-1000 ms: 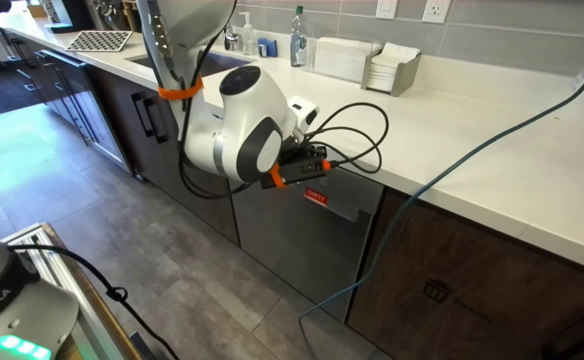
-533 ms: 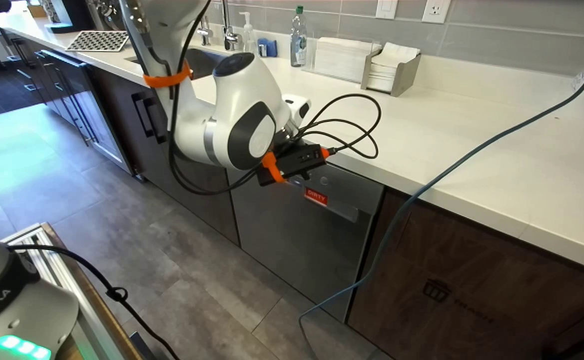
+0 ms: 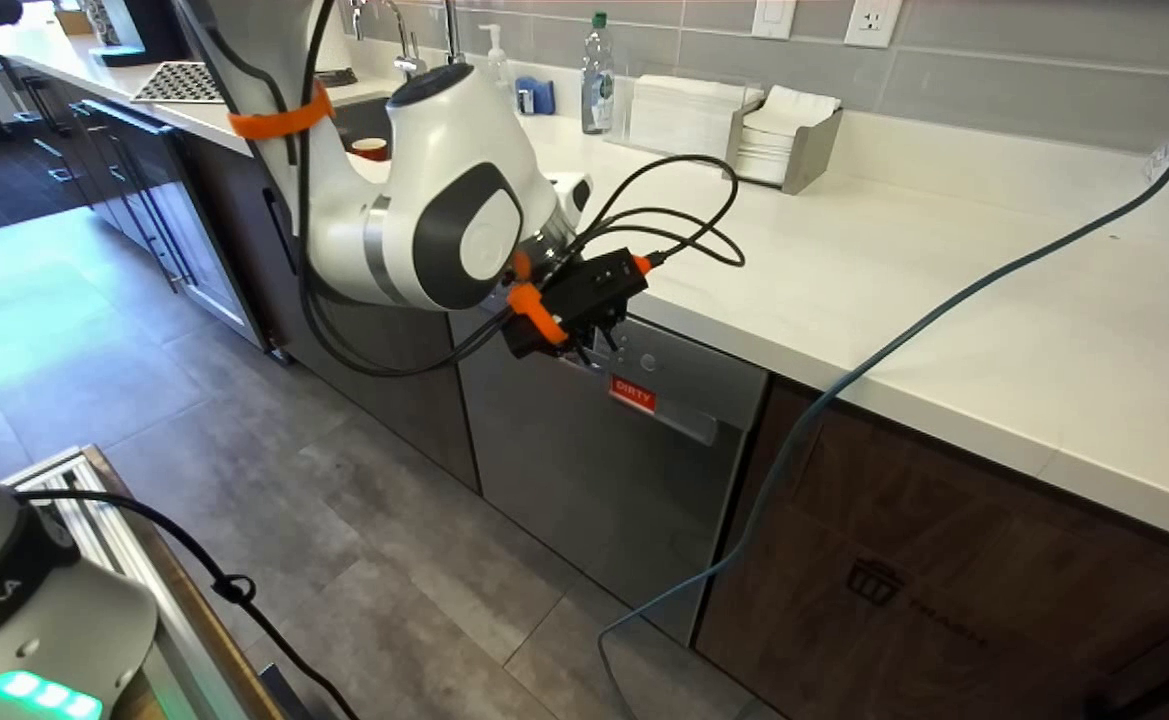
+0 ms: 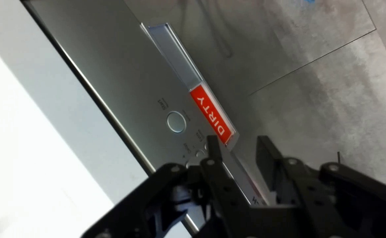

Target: Press a button on the right side of the dish washer

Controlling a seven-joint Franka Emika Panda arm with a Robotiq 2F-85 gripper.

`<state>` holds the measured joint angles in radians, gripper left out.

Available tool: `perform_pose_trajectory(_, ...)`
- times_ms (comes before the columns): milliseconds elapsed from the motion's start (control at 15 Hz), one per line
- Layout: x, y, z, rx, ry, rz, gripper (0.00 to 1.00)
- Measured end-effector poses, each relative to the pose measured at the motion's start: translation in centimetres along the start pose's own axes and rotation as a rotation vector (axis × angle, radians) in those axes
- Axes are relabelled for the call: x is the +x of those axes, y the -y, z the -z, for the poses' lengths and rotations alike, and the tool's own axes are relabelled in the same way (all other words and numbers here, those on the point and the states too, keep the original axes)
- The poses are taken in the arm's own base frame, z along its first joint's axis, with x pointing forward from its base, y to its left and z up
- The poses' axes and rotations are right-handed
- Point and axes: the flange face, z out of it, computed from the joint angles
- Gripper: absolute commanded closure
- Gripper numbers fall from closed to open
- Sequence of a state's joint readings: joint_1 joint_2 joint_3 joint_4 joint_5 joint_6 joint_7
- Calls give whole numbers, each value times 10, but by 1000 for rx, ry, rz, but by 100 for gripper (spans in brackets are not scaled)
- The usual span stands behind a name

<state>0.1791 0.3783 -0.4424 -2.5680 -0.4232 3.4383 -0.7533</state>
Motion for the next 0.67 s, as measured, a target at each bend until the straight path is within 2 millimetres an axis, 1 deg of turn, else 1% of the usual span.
perform_pose_trajectory(267, 13, 12, 19, 17, 4, 112, 4)
perform_pose_trajectory(400, 19, 15, 29, 26, 11, 169, 0)
perform_pose_trajectory(667, 27, 16, 45, 44, 37, 271, 0)
